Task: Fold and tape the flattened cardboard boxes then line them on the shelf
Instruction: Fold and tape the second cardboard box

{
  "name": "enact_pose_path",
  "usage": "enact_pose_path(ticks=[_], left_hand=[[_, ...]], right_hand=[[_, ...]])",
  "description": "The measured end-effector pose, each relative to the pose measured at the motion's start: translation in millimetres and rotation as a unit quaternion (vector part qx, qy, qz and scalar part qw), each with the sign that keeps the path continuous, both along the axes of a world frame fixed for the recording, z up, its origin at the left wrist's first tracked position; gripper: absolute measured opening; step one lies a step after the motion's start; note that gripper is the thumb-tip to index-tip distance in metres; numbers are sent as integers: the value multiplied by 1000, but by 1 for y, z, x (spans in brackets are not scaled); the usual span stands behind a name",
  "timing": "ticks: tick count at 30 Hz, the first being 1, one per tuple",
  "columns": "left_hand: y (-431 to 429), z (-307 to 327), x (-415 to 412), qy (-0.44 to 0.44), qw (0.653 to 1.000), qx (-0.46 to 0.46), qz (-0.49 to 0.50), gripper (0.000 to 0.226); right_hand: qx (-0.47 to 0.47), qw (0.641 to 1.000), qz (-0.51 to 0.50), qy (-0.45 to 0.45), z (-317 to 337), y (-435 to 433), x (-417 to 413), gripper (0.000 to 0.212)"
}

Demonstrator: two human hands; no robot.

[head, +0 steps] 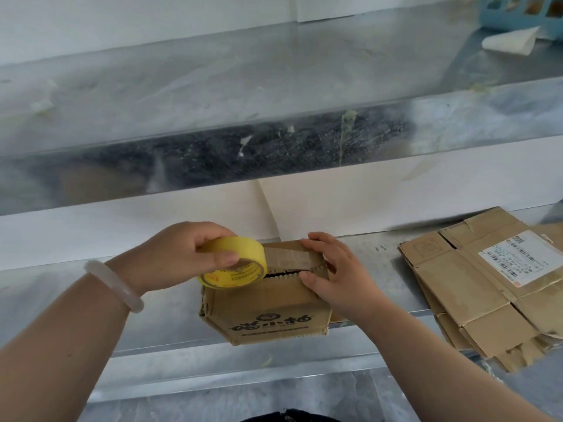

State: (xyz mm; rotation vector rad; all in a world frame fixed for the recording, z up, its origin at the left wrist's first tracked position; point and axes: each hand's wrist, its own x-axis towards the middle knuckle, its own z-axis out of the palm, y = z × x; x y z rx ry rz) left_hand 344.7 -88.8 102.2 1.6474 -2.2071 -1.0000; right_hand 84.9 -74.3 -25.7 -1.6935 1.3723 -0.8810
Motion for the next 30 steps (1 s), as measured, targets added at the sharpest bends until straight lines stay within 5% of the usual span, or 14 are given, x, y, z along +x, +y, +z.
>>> enact_pose_path(ticks=[6,11,15,30], left_hand=[[9,-6,-5,2,996,-79,29,37],[7,-7,-3,-2,997,-72,22,37],[7,-7,-3,0,997,-77,21,33],[10,4,-5,-71,994,-77,19,43]], right_hand=[[-25,996,10,81,9,-2,0,53],[-4,973,85,215,23,-3,-7,105],[-9,961,121,247,23,-5,-9,122],[-23,966,109,234,27,0,-7,111]])
